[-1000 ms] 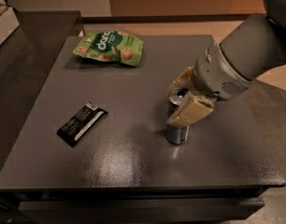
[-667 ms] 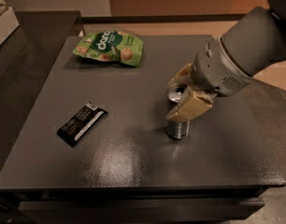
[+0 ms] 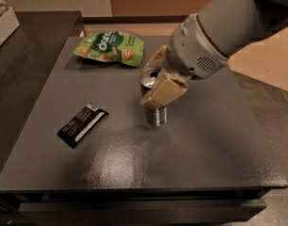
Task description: Move redbull can near rxbar chocolate
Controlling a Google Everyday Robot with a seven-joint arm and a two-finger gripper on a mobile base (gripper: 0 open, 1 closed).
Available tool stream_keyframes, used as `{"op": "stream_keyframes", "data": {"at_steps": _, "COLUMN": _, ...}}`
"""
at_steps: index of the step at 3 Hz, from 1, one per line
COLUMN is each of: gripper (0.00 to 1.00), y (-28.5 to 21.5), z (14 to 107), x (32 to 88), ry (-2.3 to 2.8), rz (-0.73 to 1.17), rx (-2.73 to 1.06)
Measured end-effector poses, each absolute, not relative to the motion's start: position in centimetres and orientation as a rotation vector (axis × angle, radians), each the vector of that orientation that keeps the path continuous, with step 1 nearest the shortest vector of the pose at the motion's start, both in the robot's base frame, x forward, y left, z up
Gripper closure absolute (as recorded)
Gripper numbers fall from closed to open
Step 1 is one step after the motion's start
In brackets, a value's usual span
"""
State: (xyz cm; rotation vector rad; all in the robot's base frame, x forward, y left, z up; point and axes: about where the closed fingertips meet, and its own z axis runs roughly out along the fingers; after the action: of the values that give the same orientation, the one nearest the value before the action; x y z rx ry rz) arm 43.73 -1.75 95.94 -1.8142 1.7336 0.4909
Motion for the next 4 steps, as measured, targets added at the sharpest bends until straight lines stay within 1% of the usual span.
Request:
{"op": "stream_keyframes", "data": {"at_steps": 2, "gripper": 1.0, "y": 4.1, "z": 96.8, "x": 43.4, "ry": 1.683, "rz": 0.592, "rx": -1.824}}
{"op": "stream_keyframes", "data": {"at_steps": 4, "gripper": 1.0, "y": 7.7, "z": 94.9, "x": 42.6, "ry": 1.661, "rz": 0.68, "rx": -1.853}}
